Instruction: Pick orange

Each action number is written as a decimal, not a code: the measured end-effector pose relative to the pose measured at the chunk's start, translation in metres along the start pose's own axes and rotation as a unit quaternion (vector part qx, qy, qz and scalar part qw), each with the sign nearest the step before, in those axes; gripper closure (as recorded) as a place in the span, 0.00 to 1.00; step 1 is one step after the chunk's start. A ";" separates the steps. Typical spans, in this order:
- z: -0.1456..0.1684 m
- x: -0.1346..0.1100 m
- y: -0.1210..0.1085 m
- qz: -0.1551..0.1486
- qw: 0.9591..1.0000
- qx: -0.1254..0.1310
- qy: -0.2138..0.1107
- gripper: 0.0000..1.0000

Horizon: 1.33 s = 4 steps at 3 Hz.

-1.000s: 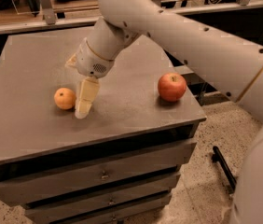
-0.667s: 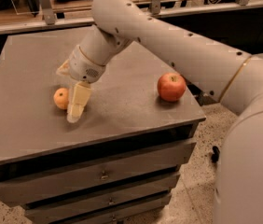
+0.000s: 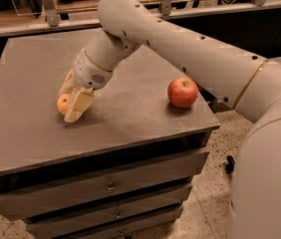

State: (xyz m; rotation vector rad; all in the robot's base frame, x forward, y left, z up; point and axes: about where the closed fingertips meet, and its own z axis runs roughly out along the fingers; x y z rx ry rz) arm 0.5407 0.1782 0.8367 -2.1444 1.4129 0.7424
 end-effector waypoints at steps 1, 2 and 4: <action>0.001 -0.001 0.000 -0.002 1.000 0.000 -0.005 0.64; -0.013 -0.020 0.004 -0.032 0.999 0.016 -0.032 0.87; -0.043 -0.063 0.017 -0.085 0.994 0.042 -0.048 1.00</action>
Offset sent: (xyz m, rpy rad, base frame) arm -0.0195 0.0047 0.0668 0.2126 -0.1151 0.0716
